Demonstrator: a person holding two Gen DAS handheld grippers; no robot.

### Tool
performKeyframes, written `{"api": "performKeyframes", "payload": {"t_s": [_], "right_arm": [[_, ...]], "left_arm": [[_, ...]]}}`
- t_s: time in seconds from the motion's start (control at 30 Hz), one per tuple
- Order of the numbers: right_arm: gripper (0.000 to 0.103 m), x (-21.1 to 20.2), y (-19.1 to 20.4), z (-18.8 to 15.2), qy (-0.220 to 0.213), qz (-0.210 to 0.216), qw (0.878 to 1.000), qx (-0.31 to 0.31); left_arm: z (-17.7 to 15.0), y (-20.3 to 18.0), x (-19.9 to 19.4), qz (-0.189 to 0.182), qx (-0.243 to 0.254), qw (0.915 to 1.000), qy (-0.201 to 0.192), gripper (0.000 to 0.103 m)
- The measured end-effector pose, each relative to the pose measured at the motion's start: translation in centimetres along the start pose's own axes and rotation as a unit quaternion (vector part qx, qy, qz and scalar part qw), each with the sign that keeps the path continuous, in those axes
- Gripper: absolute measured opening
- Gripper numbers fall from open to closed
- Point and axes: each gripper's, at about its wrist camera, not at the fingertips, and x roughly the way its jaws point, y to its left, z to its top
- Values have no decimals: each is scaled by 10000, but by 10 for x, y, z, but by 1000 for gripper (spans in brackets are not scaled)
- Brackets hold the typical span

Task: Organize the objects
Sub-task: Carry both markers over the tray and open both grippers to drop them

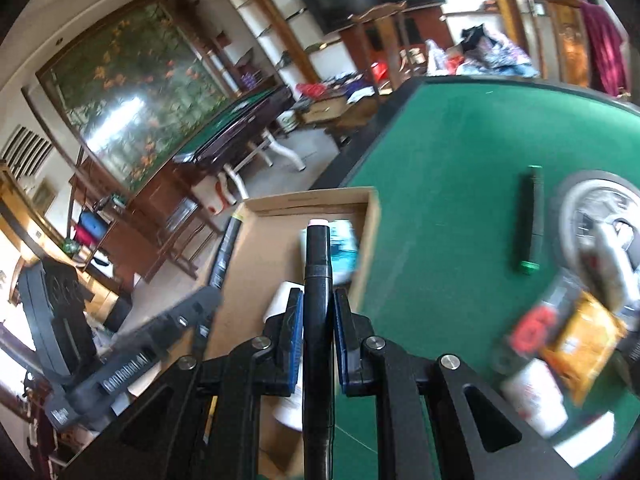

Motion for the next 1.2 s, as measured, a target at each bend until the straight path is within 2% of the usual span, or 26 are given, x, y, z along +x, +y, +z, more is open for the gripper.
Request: {"api": "performKeyframes", "payload": {"t_s": [0.3,0.5,0.97,1.2], "right_arm": [[13,83,38,31,405,-140,9991,63],[13,111,41,38,493,-376,9980,86],[13,140,19,43,856,-488,9949,233],[14,126,24,43,798,-418,9959,-63]], "left_arm": [[-17,16,24,51,-241,9985,493,14],[-25,14,33,62,-303,9975,634,14],[-36,15,39,170,-291,9965,766,14],[-37,13,37,229,-254,9966,750,14]]}}
